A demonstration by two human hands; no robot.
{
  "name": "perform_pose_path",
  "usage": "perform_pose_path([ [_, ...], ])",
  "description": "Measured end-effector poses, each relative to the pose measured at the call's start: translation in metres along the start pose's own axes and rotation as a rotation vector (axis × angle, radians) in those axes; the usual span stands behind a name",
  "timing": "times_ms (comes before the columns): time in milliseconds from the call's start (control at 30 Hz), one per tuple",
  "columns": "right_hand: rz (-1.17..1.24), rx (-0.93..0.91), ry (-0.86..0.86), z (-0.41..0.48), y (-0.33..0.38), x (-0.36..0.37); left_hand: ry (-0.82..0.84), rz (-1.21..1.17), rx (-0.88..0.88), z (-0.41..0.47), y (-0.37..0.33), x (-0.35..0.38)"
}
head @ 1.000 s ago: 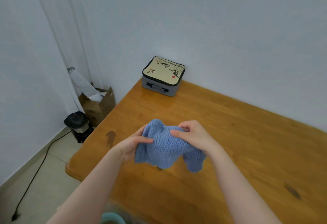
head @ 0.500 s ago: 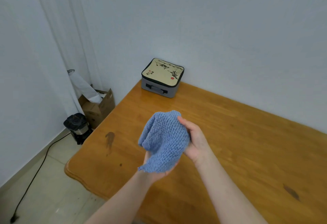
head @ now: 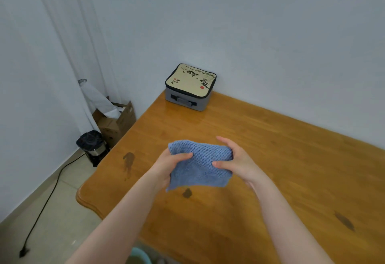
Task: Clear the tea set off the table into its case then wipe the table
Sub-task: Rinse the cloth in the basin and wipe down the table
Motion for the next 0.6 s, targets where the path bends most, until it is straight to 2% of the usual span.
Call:
perform_pose_path([
  [100, -0.279, -0.034, 0.004, 0.007, -0.004, -0.003, -0.084, 0.180, 0.092, 0.002, -0.014, -0.005],
  [233, -0.578, -0.083, -0.217, 0.012, -0.005, -0.016, -0.171, 0.300, 0.172, -0.001, -0.023, -0.005],
  [267, -0.590, -0.106, -0.245, 0.012, -0.005, -0.018, -0.197, 0.313, 0.190, -0.003, -0.024, -0.006],
  [333, -0.422, -0.162, -0.197, 0.012, -0.003, -0.018, -0.258, 0.290, 0.196, -0.004, -0.026, -0.011],
  [400, -0.102, -0.131, -0.080, 0.013, -0.005, -0.009, -0.311, 0.240, 0.169, -0.001, -0.024, -0.023],
  [533, 0.404, 0.061, 0.017, 0.013, -0.012, 0.018, -0.494, 0.336, 0.051, 0.009, -0.013, -0.054],
  [600, 0.651, 0.198, 0.006, 0.012, -0.023, 0.032, -0.551, 0.485, 0.087, 0.009, -0.015, -0.062],
])
Point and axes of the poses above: each hand's wrist, its own z-axis towards the middle knuckle, its own x-axis out of the palm, y = z × x, the point moved 7 cm from there along z, towards the middle knuckle, and after that the axes turned 4 degrees about z, right-handed, at the moved point
